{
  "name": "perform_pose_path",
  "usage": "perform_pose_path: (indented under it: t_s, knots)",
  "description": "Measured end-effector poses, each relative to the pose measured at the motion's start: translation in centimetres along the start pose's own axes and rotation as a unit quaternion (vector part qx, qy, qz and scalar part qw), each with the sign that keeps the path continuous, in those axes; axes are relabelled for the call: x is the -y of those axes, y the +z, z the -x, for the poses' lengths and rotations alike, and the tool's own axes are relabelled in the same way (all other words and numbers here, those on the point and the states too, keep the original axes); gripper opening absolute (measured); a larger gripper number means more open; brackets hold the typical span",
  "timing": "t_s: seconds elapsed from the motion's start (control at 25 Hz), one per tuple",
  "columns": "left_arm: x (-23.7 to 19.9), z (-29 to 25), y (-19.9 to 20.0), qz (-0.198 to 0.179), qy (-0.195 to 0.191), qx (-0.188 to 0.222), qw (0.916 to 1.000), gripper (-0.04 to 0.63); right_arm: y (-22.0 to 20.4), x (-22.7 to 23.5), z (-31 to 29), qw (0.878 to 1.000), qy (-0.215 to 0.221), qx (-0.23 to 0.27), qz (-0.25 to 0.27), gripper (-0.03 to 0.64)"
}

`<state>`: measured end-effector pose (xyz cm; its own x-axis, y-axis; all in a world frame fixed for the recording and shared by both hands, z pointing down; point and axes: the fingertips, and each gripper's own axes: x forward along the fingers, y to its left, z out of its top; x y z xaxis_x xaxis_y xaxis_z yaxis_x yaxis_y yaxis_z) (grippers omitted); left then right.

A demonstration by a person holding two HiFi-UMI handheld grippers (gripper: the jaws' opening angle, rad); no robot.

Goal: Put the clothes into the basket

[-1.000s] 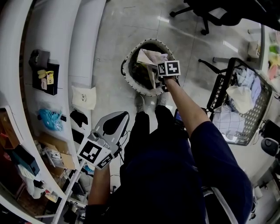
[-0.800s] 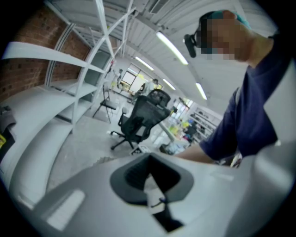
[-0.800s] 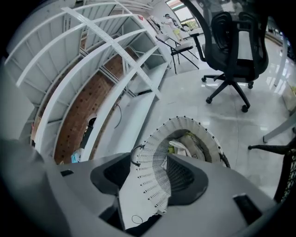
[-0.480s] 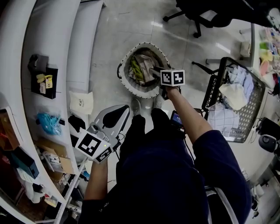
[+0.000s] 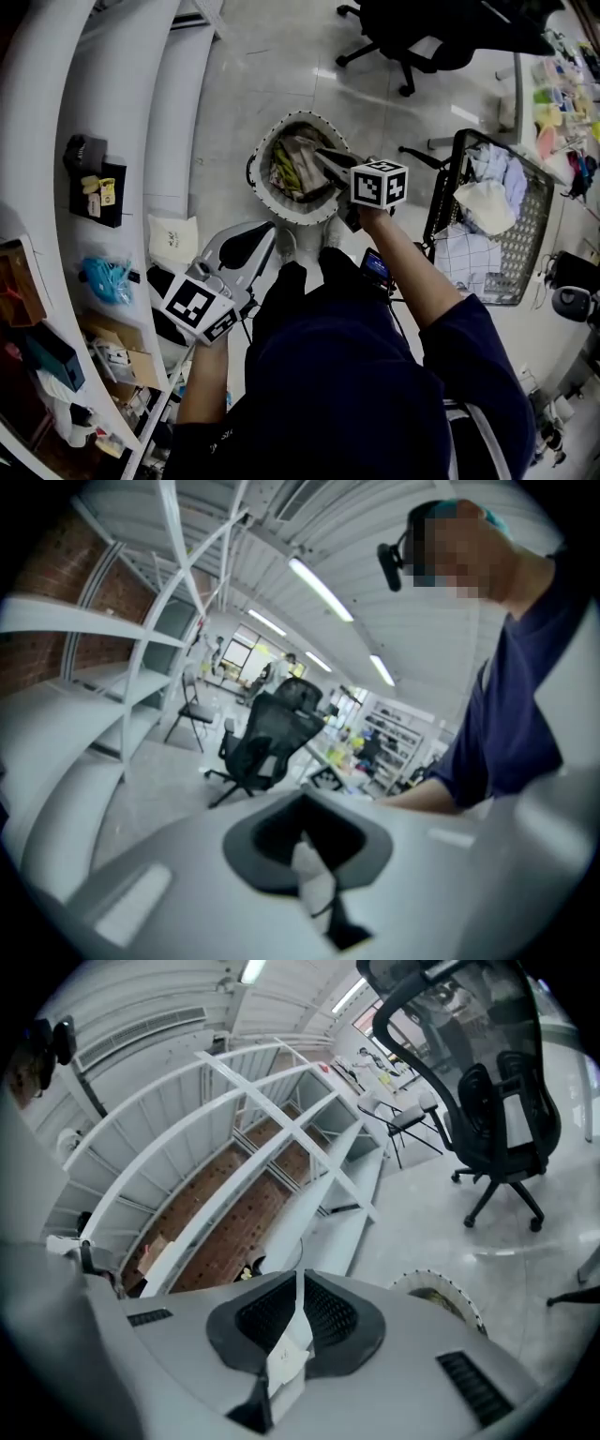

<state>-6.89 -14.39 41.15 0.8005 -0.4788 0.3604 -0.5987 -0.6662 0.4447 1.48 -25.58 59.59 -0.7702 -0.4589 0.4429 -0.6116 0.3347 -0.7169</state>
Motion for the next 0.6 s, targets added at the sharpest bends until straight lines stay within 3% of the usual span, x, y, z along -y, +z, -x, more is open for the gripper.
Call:
perform_pose_path:
  t_s: [0.32, 0.6]
  knots:
    - [1.1, 0.0, 3.0, -0.032, -0.015, 0.023, 0.9991, 0.003, 6.1, -10.7, 4.9, 0.991, 0.079, 0.053, 0.091, 0.026]
    - [2.4, 0.4, 4.1, -0.049, -0.026, 0.036, 0.9978, 0.003, 7.5, -16.8, 8.8, 0.977, 0.098, 0.071, 0.178, 0.014]
